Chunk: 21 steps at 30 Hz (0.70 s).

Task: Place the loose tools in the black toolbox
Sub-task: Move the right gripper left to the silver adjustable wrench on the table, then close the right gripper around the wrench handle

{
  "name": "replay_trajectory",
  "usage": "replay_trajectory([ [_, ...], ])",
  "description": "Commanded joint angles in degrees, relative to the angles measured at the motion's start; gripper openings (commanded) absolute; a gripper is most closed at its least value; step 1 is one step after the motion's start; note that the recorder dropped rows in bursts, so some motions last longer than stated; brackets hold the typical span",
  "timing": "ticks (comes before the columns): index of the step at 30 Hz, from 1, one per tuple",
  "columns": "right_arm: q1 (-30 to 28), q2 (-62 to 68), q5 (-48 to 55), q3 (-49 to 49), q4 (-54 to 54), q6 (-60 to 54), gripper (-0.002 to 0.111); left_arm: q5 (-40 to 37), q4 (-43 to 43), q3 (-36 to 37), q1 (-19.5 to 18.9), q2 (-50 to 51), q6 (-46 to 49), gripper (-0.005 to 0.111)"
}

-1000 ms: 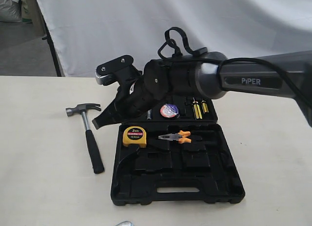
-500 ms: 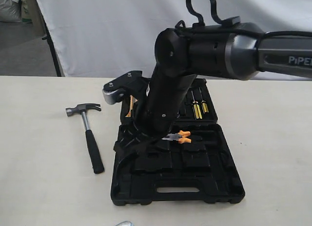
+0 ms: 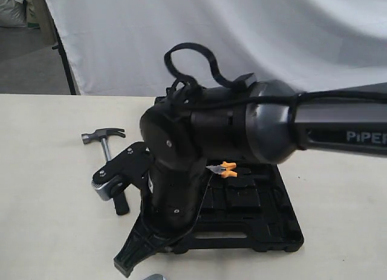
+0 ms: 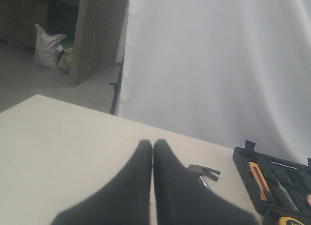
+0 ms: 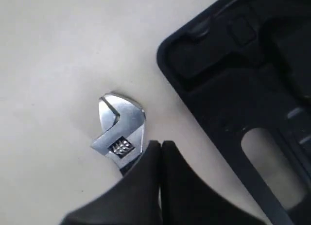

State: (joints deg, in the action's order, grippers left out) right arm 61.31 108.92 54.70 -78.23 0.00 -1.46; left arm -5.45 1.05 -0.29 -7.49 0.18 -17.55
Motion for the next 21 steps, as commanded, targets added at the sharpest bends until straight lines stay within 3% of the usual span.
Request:
replay_trajectory([
  [1,2.9,-0.6,-2.9,1.8,-7.6,7.5,0.000,0.4,0.3,-0.2,-1.5,-0.2,-0.3,0.001],
  [6,3.5,-0.6,-10.3,2.0,-8.2,7.6,0.000,0.4,0.3,-0.2,-1.5,-0.2,-0.3,0.001],
  [11,3.5,1.0,-9.9,1.9,-9.6,9.8,0.000,0.4,0.3,-0.2,-1.5,-0.2,-0.3,0.001],
  [12,3.5,1.0,-9.8,1.7,-9.6,10.0,0.004,0.4,0.3,-0.2,-1.5,-0.2,-0.3,0.001],
  [15,3.5,1.0,-8.2,1.7,-9.3,10.9,0.042,0.4,0.3,-0.2,-1.5,-0.2,-0.3,0.001],
  [16,3.5,1.0,-7.5,1.7,-9.1,10.9,0.050,0.4,0.3,-0.2,-1.5,-0.2,-0.3,0.001],
  [18,3.5,1.0,-4.6,1.7,-9.1,10.9,0.061,0.4,0.3,-0.2,-1.5,-0.2,-0.3,0.001],
  [21,3.5,1.0,0.0,1.7,-9.1,8.7,0.064,0.4,0.3,-0.2,-1.5,-0.2,-0.3,0.001],
])
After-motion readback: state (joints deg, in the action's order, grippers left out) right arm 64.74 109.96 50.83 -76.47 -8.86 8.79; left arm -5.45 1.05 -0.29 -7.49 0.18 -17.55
